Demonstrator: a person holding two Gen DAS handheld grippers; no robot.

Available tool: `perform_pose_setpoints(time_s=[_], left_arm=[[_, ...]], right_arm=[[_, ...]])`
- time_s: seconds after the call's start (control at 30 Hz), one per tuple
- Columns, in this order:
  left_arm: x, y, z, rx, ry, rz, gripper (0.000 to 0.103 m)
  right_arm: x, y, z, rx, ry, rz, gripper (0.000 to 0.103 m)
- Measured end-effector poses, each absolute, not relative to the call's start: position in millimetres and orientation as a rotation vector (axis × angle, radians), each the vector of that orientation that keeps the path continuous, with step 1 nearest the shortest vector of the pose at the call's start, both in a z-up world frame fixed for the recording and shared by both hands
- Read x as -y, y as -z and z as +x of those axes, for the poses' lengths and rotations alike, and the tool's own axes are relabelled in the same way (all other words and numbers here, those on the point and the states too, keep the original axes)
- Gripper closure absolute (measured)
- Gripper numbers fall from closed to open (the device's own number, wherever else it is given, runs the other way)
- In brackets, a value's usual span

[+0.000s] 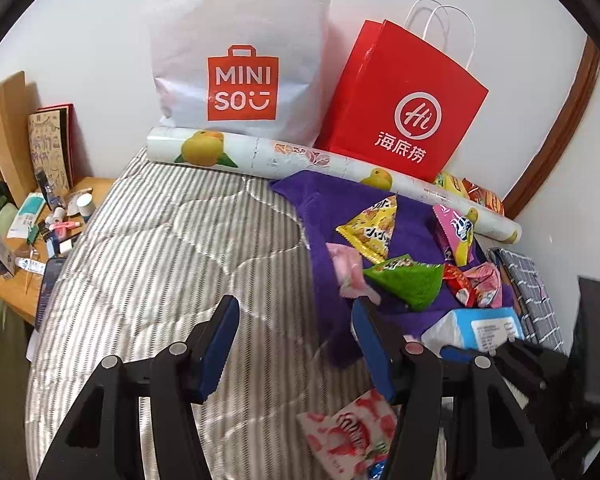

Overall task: Organize snacks
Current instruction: 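Grasp the pink-white bag with the right tool while the left tool reaches toward the pink strawberry bag, then grasp the pink strawberry bag with the left tool while the right tool regrips the pink-white bag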

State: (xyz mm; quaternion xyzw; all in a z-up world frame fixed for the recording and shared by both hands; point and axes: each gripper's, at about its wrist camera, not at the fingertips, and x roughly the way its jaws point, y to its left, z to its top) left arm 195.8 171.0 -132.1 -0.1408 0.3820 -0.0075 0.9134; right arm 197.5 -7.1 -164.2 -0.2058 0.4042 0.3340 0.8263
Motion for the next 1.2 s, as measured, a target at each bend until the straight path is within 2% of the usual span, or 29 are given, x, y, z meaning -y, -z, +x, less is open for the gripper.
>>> perform_pose_setpoints(time_s=[0.3,0.33,0.37,0.63,0.93,1.2], left_arm=[[-183.1,135.2,186.2,-0.78,0.023,-0.274,0.046],[-184.7,135.8,184.9,-0.781,0.022,-0.277,0.046],[-186.3,136.5,184.1,-0.783,0.022,-0.28,0.046],[-184.2,145.1,172.4,-0.823,0.034,-0.271,0.046],[-153.4,170.8,153.0,-0.92,0.098,-0.256,0.046],[-125.2,189.4,141.7,-0.982,0.17,-0.288,0.046]], right_arm=[[-10.0,181.6,210.1,-0.913,-0.702,-0.538,0.049],[-10.4,181.8,210.6,-0.914,-0.706,-0.534,0.05],[-10.7,181.1,210.6,-0.911,-0.708,-0.53,0.056],[0.6,157.3,205.1,-0.873,-0.73,-0.375,0.058],[42.7,110.8,158.2,-0.782,-0.709,-0.174,0.058],[109.8,108.9,125.4,-0.805,-0.548,-0.168,0.058]])
